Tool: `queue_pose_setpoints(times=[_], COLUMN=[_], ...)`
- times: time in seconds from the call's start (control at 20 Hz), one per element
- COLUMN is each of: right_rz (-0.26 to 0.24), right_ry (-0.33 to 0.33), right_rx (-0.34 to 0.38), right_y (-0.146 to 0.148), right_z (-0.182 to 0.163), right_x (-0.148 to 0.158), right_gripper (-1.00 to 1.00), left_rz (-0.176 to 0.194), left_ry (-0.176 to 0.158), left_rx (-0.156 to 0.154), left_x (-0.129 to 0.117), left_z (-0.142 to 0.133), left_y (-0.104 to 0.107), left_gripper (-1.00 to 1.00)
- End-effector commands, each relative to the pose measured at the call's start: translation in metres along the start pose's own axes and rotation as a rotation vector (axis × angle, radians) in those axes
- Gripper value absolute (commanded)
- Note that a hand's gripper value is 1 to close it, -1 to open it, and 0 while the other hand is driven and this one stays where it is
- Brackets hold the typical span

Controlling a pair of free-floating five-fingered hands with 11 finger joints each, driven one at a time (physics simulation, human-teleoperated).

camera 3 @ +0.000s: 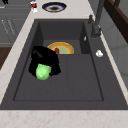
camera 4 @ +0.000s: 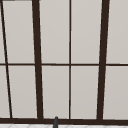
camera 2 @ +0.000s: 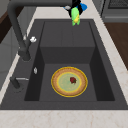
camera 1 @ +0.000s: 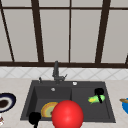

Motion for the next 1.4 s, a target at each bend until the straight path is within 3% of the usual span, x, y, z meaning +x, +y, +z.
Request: queue_pose_setpoints(times=[0.0,1.35], right_rz=[-0.029,-0.018], right_ry=[0.041,0.054], right_rx=[0.004,0.013], right_y=[-0.003,0.001], right_z=[0.009,0.085], right_x=[-0.022,-0.182], right_gripper=[1.0,1.0], left_rz=[0.0,0.0], left_ry=[0.0,0.0], left_rx=[0.0,0.0], left_x=[0.0,0.0], left_z=[0.0,0.0], left_y=[0.0,0.0], left_gripper=[0.0,0.0])
